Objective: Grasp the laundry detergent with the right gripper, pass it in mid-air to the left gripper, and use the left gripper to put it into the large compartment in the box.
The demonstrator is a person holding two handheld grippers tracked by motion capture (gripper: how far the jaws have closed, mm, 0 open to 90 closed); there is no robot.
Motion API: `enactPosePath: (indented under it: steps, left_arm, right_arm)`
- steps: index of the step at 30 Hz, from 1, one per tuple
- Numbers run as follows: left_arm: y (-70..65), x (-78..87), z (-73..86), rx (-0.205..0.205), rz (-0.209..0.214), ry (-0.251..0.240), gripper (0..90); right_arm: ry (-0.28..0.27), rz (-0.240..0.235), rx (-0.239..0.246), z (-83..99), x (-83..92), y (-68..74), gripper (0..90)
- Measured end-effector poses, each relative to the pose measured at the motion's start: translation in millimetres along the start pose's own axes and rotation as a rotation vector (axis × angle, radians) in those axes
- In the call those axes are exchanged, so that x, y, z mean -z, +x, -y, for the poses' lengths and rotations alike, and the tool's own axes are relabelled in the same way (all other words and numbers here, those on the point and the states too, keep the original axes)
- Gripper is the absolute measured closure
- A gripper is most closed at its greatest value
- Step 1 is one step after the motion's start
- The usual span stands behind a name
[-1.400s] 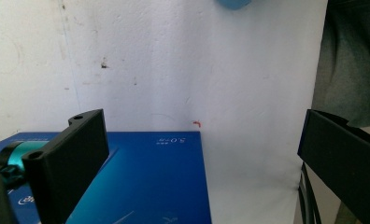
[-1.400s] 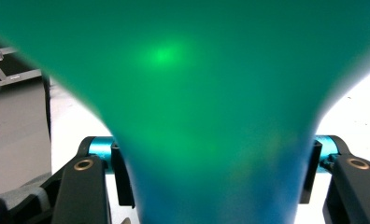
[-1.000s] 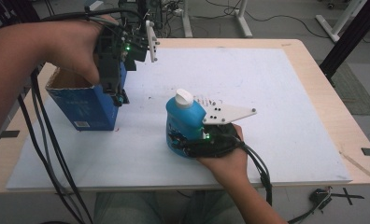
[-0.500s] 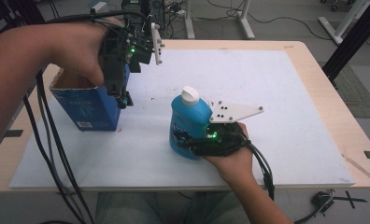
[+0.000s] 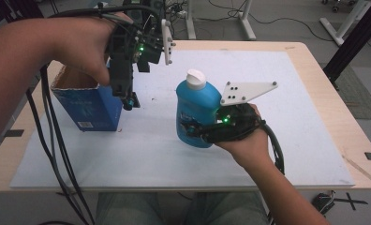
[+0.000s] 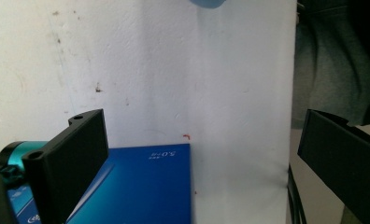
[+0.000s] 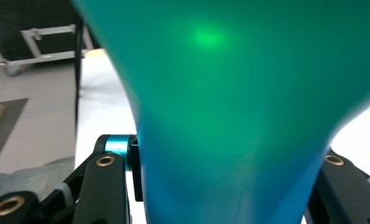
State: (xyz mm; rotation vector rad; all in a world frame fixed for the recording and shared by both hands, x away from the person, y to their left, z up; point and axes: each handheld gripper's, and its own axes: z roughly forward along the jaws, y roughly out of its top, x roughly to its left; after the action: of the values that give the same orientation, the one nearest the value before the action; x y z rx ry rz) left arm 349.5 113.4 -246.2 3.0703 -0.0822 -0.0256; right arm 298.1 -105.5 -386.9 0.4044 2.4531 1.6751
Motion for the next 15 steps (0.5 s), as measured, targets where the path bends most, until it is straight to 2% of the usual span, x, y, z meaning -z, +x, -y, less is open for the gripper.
enactPosePath:
  steps: [6, 11, 15]
  left_arm:
    - [-4.1, 8.5, -12.1, -0.021, 0.006, -0.007, 1.8]
    - [-6.0, 12.9, -18.4, -0.029, 0.012, -0.011, 1.8]
    - [-8.6, 14.6, -24.3, -0.033, 0.017, -0.017, 1.8]
  right_arm:
    - [0.01, -0.074, 0.031, -6.7, 3.8, -11.4, 46.0]
    - [0.047, -0.146, 0.071, -10.6, -0.1, -12.0, 45.9]
    - [0.064, -0.18, 0.087, -14.1, -7.0, -11.8, 45.9]
